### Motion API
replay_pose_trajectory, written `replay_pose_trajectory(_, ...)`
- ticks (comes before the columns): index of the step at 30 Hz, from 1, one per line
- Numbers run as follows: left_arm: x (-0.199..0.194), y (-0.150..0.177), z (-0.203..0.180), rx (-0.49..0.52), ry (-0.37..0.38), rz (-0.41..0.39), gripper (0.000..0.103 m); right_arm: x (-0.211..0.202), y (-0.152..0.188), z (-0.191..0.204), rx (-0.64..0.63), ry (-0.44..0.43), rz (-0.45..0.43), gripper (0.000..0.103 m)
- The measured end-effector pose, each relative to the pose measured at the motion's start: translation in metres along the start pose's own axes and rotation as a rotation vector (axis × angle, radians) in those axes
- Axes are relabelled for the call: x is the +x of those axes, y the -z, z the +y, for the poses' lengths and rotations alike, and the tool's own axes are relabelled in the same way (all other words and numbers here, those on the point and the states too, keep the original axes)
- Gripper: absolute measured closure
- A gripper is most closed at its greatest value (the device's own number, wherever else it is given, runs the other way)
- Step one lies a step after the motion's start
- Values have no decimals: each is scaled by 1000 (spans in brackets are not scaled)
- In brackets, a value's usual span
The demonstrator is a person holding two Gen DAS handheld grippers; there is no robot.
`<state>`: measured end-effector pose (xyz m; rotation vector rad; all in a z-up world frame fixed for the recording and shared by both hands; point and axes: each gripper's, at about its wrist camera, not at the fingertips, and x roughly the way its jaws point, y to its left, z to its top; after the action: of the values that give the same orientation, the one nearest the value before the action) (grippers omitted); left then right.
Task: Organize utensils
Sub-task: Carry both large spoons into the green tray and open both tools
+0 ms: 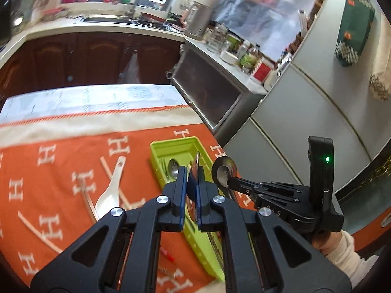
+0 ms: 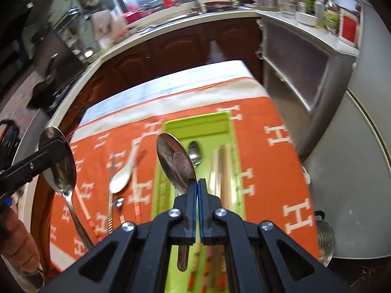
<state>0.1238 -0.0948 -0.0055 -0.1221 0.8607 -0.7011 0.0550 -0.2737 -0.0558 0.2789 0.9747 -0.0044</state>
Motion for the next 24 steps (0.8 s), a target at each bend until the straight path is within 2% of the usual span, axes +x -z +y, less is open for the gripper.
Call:
replay_pose_trajectory(6, 65, -18, -17, 77, -83, 79, 99, 31, -12, -22, 46, 31, 30, 102)
replay_pose_trajectory(10, 106, -24, -14, 106, -133, 128, 99, 51, -21, -22, 56, 24, 42, 102)
replay_pose_trajectory(14, 140, -26, -4, 109, -149, 168, 99, 69, -28, -22, 70, 23, 60, 102)
replay_pose_trajectory(18, 160, -28, 4, 107, -190, 169, 99, 86, -33, -20, 77, 31, 71, 102)
replay_pose_trajectory(24, 167, -28, 14, 65, -192, 183, 99, 97, -37, -17, 84, 26, 73, 98)
